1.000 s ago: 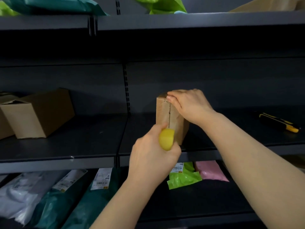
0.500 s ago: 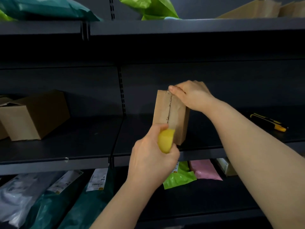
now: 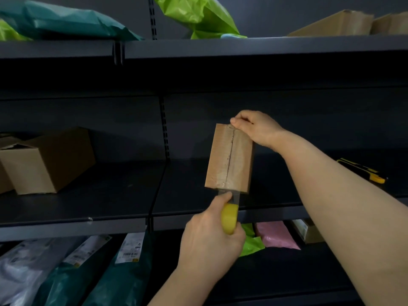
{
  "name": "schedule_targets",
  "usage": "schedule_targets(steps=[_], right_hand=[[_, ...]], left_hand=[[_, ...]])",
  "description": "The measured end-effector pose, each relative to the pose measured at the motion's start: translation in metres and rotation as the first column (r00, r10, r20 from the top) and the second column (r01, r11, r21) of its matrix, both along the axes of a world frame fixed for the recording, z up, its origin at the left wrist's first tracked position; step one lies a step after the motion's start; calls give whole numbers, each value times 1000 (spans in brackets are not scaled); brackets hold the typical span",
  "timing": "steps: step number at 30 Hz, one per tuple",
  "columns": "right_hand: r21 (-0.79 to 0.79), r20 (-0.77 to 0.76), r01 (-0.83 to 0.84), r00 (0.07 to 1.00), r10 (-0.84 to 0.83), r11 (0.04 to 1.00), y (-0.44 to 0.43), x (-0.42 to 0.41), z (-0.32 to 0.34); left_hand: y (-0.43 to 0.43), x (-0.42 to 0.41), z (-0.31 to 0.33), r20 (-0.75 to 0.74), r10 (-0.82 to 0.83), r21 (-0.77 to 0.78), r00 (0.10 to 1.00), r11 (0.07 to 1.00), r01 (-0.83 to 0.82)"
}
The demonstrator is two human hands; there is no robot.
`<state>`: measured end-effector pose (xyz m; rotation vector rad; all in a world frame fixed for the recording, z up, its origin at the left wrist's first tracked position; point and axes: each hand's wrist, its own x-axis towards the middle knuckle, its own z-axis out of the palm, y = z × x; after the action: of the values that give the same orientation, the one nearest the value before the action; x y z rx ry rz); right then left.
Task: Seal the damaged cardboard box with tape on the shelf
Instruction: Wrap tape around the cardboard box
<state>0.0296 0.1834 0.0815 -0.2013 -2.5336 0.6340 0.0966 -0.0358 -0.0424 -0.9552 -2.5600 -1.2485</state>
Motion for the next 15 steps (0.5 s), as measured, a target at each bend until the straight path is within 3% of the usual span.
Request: schedule_targets(steps=[5, 9, 15], right_hand=[[-147, -144, 2, 989, -24, 989, -2, -1, -14], [-192, -83, -7, 997, -9, 981, -6, 1, -14], [-75, 72, -44, 996, 49, 996, -2, 6, -13]], left_hand=[[10, 1, -2, -42, 5, -49, 999, 999, -8], [10, 0, -5, -30, 13, -65, 999, 998, -15], [12, 0, -3, -10, 19, -55, 1000, 998, -19]])
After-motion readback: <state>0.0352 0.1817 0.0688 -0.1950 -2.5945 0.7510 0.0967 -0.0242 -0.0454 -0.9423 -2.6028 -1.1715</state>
